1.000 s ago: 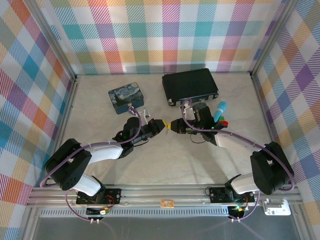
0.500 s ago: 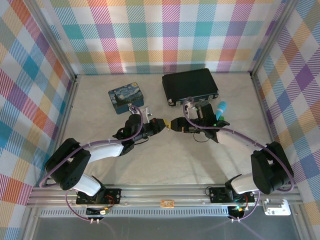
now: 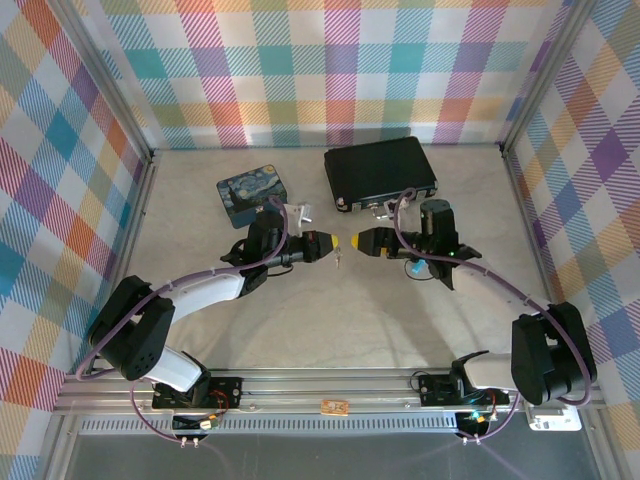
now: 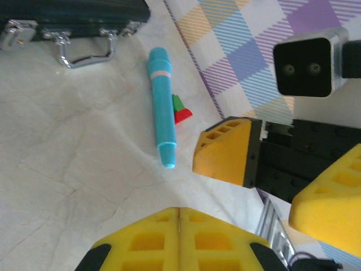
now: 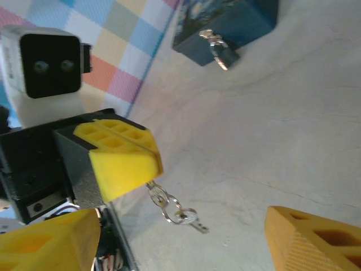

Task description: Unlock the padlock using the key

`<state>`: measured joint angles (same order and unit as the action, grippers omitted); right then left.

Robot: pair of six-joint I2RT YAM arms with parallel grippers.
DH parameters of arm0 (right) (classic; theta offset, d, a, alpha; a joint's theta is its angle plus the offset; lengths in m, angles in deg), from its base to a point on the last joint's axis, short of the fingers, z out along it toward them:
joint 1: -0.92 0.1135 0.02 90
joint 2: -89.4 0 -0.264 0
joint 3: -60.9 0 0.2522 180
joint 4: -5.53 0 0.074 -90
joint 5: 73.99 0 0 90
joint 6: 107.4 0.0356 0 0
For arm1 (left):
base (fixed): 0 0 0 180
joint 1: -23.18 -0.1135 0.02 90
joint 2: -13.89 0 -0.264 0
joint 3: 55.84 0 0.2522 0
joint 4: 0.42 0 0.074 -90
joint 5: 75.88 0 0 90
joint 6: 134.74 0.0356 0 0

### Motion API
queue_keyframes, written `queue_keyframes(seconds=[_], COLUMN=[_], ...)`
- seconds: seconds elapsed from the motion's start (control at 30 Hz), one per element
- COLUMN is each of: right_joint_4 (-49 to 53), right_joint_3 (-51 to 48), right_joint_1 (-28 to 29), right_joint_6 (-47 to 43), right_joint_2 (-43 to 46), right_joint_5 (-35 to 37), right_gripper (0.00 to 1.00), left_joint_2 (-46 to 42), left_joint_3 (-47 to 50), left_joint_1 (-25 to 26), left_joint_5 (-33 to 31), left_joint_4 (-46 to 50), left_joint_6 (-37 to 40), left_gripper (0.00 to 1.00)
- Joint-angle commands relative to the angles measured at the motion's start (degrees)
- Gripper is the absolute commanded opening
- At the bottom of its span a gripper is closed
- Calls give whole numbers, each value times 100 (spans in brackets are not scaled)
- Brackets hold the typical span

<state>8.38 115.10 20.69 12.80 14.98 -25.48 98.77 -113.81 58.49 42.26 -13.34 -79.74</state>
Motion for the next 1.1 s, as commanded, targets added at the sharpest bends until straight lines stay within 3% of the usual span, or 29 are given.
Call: queue_keyframes(seconds=[0.0,0.3,0.77,1.07], right_joint_4=[-1200,-2196,-2729,-3397], right_joint_3=[-236,-495,-634,-626], right_joint_1=[-8,26,342,387], right_joint_6=[326,742,1026,1382], right_joint_2=[152,-126,-516,-834], right_joint_5=[-563,-900,-1003,-946], right_gripper=[72,50,42,18], left_joint_2=[-158,-200,-73,252], left_joint_3=[-202,-73,42,114], left_joint_1=[-59,-60,-62,-48], left_joint_5=[525,805,779,939], left_joint_4=[-194,-721,-1326,-2011], left_joint_6=[232,88,-398,-876], left_gripper=[0,0,0,0])
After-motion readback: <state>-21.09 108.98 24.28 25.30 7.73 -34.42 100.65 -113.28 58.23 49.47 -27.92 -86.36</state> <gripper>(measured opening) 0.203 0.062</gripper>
